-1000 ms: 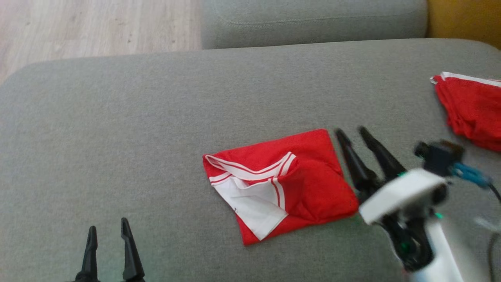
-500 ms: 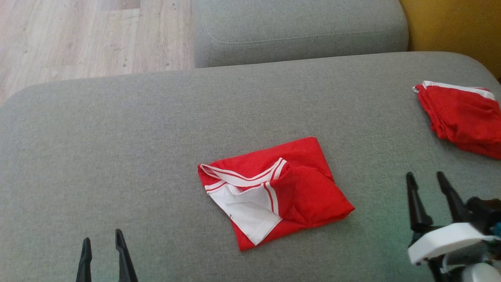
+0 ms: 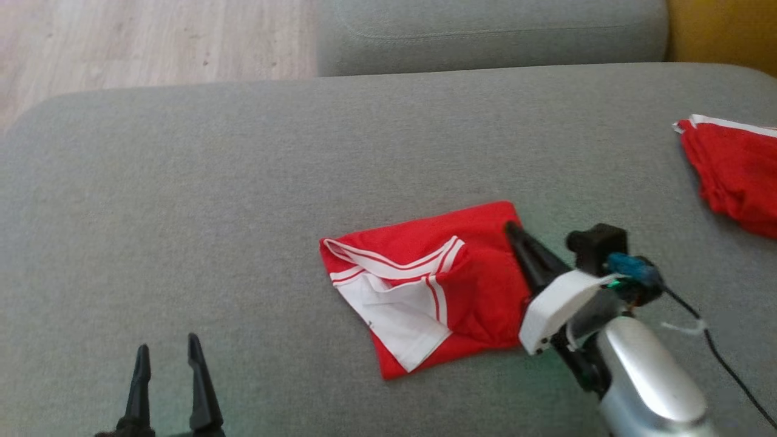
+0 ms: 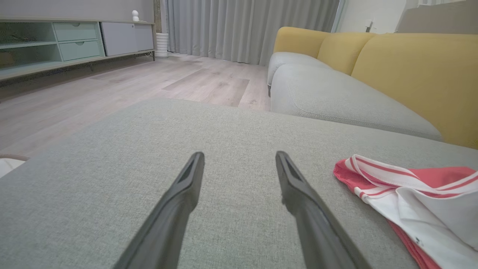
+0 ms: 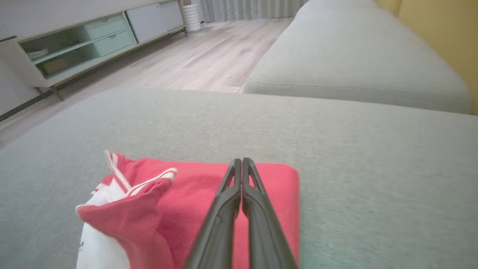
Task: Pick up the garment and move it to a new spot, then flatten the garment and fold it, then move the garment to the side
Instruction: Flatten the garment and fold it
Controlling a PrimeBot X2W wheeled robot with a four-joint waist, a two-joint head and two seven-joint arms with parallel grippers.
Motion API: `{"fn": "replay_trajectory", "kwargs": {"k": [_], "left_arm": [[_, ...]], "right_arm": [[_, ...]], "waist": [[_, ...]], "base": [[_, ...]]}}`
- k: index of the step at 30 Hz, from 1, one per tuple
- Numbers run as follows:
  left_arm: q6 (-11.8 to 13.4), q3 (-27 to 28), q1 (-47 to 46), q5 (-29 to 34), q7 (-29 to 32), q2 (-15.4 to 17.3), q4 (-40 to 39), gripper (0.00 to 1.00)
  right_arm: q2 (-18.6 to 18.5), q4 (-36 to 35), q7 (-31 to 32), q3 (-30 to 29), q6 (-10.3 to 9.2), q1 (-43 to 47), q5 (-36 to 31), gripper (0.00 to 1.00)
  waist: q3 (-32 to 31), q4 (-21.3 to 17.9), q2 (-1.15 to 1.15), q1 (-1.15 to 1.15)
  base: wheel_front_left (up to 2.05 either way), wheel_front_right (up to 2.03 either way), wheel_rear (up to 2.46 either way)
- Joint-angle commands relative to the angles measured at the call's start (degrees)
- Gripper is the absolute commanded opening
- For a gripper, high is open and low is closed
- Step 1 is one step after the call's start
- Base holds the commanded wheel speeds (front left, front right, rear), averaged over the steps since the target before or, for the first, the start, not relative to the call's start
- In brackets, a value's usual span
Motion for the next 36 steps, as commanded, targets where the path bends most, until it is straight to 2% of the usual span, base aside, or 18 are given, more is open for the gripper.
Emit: {"fn": "replay_trajectory", "kwargs": {"k": [1, 6, 11, 17, 23, 29, 32, 35, 36], "left_arm": [[-0.1, 1.26, -2.36, 0.39, -0.55, -0.17, -1.44, 1.0], [0.08, 0.61, -2.73, 0.26, -0.55, -0.17, -1.28, 1.0], [0.38, 0.27, -2.8, -0.06, -0.55, -0.17, -1.34, 1.0], [0.69, 0.13, -2.65, -0.37, -0.55, -0.17, -1.43, 1.0], [0.76, 0.08, -2.29, -0.53, -0.55, -0.17, -1.3, 1.0], [1.0, 0.0, -2.23, -0.83, -0.55, -0.17, -1.34, 1.0], [1.05, 0.24, -1.96, -0.67, -0.55, -0.17, -1.34, 1.0], [0.83, 0.66, -1.42, -0.23, -0.55, -0.17, -1.32, 1.0], [0.66, 0.79, -1.12, -0.07, -0.55, -0.17, -1.22, 1.0]], "right_arm": [[-0.09, 0.6, -0.4, 2.41, 0.4, -2.2, 1.42, 0.0], [-0.02, 9.07, -1.26, 9.55, 0.4, -5.92, 5.88, 0.0], [0.47, 13.32, -3.14, 16.03, 0.4, -7.77, 8.92, 0.0], [1.05, 11.53, -1.92, 29.74, 0.4, -7.14, 14.43, 0.0], [2.57, 9.55, -0.93, 36.45, 0.4, -7.15, 18.92, 0.0], [2.76, 9.33, -2.95, 36.0, 0.4, -8.07, 20.2, 0.0], [0.99, 8.43, -5.75, 31.68, 0.4, -8.33, 20.05, 0.0], [-1.95, 7.58, -9.14, 24.73, 0.4, -7.52, 18.0, 0.0], [-2.84, 7.1, -10.24, 22.31, 0.4, -6.73, 17.21, 0.22]], "waist": [[0.5, 0.98, 0.0, -0.01], [1.05, 2.76, 0.0, -0.01], [1.35, 4.21, 0.0, -0.01], [1.24, 5.73, 0.0, -0.01], [0.62, 5.99, 0.0, -0.01], [-0.47, 5.79, 0.0, -0.01], [-1.52, 5.25, 0.0, -0.01], [-3.06, 4.4, 0.0, -0.01], [-3.73, 4.09, 0.0, -0.01]], "base": [[0.0, 0.0, 0.0], [0.0, 0.0, 0.0], [0.0, 0.0, 0.0], [0.0, 0.0, 0.0], [0.0, 0.0, 0.0], [0.0, 0.0, 0.0], [0.0, 0.0, 0.0], [0.0, 0.0, 0.0], [0.0, 0.0, 0.0]]}}
